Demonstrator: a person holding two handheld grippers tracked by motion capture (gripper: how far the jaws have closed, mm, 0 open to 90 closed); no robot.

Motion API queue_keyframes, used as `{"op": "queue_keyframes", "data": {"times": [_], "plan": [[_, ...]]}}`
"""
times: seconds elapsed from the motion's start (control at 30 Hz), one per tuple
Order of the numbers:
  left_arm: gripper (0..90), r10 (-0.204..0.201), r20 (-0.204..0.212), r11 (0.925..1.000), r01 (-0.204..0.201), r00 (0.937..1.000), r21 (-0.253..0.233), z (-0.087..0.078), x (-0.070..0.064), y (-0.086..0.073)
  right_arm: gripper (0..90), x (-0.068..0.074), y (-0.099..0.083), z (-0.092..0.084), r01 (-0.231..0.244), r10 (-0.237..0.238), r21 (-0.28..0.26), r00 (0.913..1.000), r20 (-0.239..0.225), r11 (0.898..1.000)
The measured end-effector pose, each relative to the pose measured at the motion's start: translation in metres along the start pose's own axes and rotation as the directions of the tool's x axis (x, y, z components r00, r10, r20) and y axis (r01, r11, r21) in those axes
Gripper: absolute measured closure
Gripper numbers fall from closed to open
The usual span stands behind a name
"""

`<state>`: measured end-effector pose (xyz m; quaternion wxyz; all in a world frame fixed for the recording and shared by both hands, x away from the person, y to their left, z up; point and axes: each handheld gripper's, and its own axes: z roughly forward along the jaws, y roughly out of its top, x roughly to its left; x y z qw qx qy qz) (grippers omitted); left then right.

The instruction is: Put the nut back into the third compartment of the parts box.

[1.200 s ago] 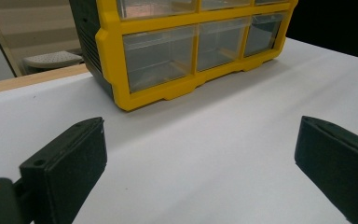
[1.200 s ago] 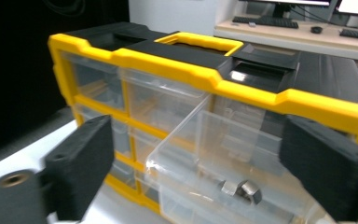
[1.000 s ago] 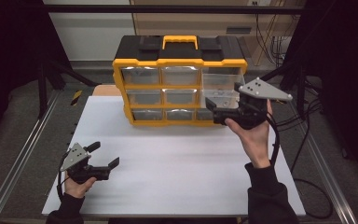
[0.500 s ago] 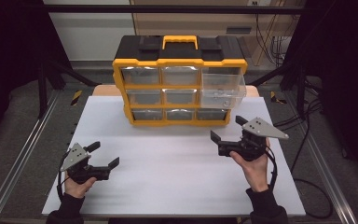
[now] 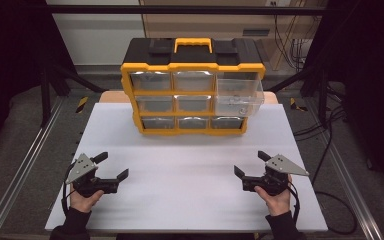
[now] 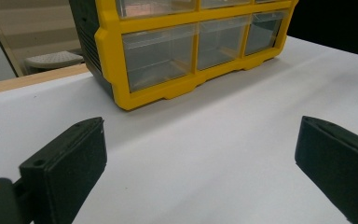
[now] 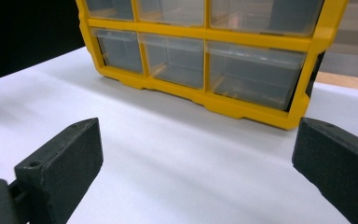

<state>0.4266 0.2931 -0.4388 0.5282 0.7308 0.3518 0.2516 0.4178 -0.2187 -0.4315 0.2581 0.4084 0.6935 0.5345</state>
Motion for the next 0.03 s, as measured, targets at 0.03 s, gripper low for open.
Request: {"op": "queue_keyframes", "data": {"times": [0.03], "plan": [[2.2, 0.001, 0.001, 1.0, -0.001, 1.0, 0.001, 0.0002, -0.0001, -0.0001, 2.4, -0.0007, -0.0013, -0.0007, -0.002, 0.002, -0.001, 1.0, 0.003, 1.0]]}}
